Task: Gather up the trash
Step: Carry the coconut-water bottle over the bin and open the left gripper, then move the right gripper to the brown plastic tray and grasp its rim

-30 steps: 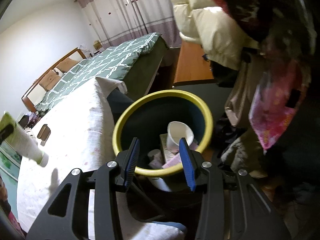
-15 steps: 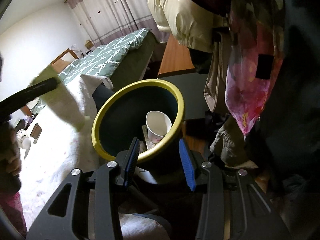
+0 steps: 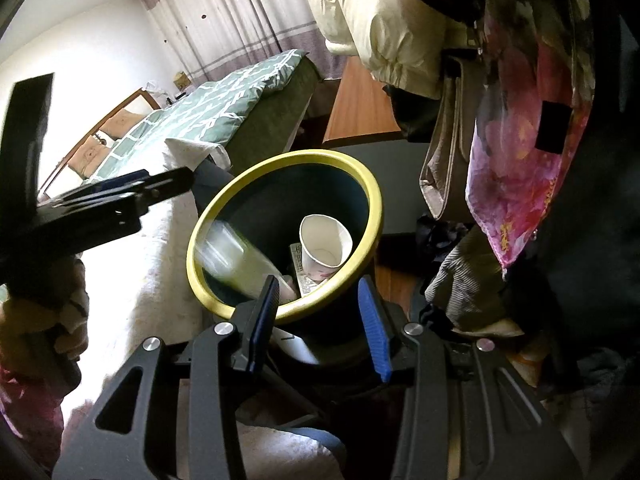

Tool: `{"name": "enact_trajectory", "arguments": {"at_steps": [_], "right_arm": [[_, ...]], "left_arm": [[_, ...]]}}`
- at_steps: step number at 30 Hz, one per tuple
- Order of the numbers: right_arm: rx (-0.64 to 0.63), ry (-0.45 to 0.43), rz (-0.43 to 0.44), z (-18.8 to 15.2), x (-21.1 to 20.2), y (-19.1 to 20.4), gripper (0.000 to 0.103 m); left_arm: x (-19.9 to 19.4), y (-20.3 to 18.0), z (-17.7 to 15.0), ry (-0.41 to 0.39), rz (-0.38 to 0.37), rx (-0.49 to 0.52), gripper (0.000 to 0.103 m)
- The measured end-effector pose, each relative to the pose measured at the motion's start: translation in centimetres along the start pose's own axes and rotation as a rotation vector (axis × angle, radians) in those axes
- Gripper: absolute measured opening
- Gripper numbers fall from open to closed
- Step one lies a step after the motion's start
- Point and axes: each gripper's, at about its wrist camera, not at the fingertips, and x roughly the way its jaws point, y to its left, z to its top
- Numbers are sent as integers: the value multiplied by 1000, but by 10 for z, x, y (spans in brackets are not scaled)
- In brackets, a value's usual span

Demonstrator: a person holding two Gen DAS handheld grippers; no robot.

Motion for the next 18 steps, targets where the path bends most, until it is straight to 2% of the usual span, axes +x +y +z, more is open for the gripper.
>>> {"name": "enact_trajectory", "arguments": {"at_steps": [6, 10, 14, 18], "right_arm": [[-28, 7, 9, -2, 0, 16, 40], [-68, 25, 22, -3, 5, 38, 40], [-128, 41, 47, -2, 12, 70, 40], [-200, 47, 75, 8, 19, 111, 40]], "left_arm": [[-31, 14, -7, -32, 2, -21, 82], [-61, 39, -25, -60, 29, -63, 83], [-98, 85, -54, -79, 90, -134, 84], [-139, 141, -92, -105, 197, -213, 86]]}}
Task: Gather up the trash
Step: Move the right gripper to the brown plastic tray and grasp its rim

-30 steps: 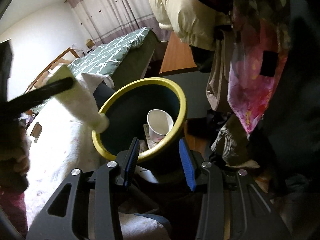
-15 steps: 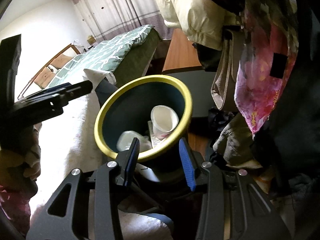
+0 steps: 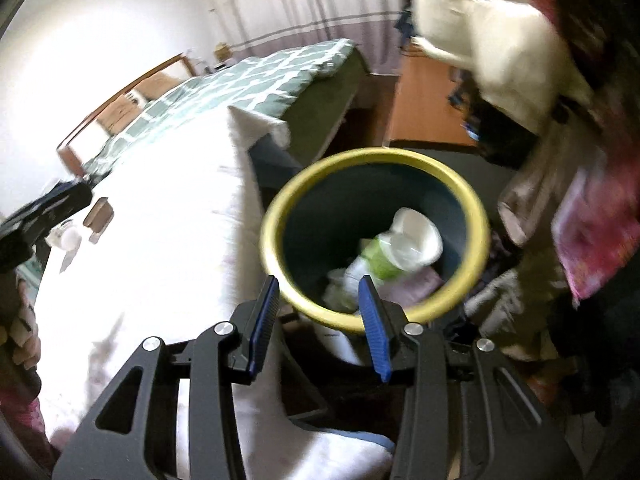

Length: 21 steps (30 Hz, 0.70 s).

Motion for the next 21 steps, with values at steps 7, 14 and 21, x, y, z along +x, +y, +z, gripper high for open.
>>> {"name": "enact_trajectory", "arguments": {"at_steps": [7, 14, 21], "right_arm": [[-185, 35, 107, 43, 33, 110, 40], [-343, 113, 224, 72, 86, 234, 40], [-404, 167, 220, 92, 138, 311, 40]], "left_arm": [[-51, 131, -54, -48, 218, -150, 88], [-63, 215, -98, -65, 305, -291, 88], [-59, 239, -118, -74, 266, -349, 89]]}}
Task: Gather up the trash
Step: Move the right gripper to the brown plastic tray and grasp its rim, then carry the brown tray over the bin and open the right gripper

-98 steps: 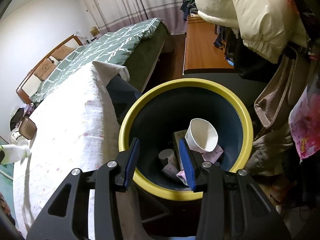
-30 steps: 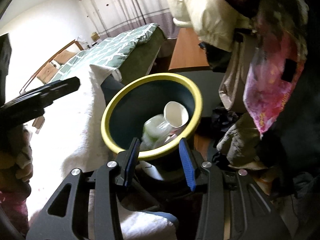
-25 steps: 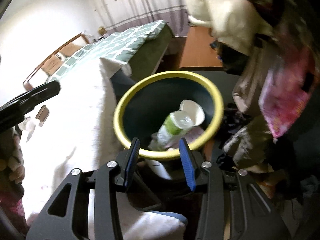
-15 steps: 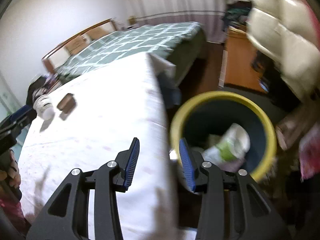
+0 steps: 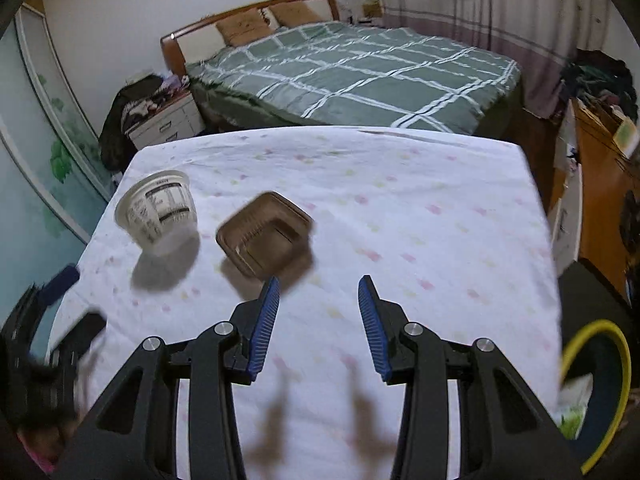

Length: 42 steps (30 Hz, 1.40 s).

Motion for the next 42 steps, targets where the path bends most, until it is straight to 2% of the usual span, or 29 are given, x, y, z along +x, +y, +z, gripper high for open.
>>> {"name": "enact_trajectory", "arguments": {"at_steps": [8, 9, 10, 12, 14, 17, 24, 28, 32, 36, 42], "right_arm": [[47, 86, -25, 20, 59, 15, 39], [51, 93, -25, 20, 63, 16, 32], [55, 105, -30, 20, 68, 16, 20], [68, 113, -31, 19, 72, 13, 9], [82, 98, -25, 15, 68, 7, 5], [106, 66, -25, 11, 53, -4, 4], [179, -38, -83, -21, -15, -64, 4], [280, -83, -125, -52, -55, -117, 4], [411, -136, -225, -94, -97, -176, 4], [520, -141, -298, -127, -115, -223, 4], [624, -115, -361, -160, -115, -268, 4]], "left_arm": [[2, -11, -3, 11, -3, -23, 91], [2, -11, -3, 12, -4, -24, 91], [3, -11, -4, 12, -4, -24, 91], [3, -11, -4, 13, -3, -23, 91], [2, -11, -4, 12, -5, -27, 92], [3, -10, -5, 14, -5, -27, 92], [2, -12, -6, 16, -2, -18, 92], [3, -13, -7, 14, 5, -10, 92], [4, -14, -7, 17, 9, -8, 92], [4, -15, -8, 16, 11, -3, 92], [5, -15, -9, 22, 13, 0, 92]]}}
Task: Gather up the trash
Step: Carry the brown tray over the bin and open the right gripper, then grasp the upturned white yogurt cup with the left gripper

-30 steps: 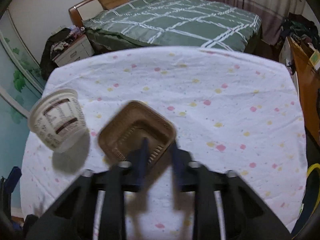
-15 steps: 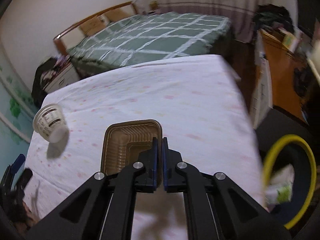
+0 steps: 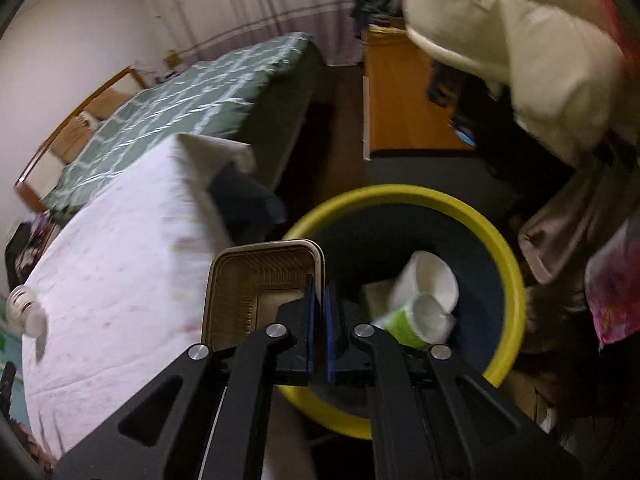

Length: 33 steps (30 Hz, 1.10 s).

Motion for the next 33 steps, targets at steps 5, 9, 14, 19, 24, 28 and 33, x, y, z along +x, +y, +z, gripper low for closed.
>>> {"name": "enact_trajectory", "arguments": {"at_steps": [5, 9, 14, 19, 24, 28, 33], "right_arm": [[36, 18, -36, -9, 13, -13, 5], [49, 20, -68, -15, 18, -17, 17], [68, 9, -65, -24, 13, -23, 26], [63, -9, -53, -32, 3, -21, 29], [46, -18, -39, -32, -4, -17, 29], [22, -41, -32, -33, -12, -14, 30], [22, -37, -4, -37, -12, -15, 31]], "left_arm": [[1, 0, 0, 2, -3, 2, 92], [1, 0, 1, 0, -6, 0, 92], [1, 0, 1, -3, -10, 1, 92], [1, -3, 1, 1, -26, 5, 92], [3, -6, 6, 14, -14, 19, 92], [0, -7, 23, 35, 4, 36, 92], [11, -5, 61, 43, 28, 89, 92]]}}
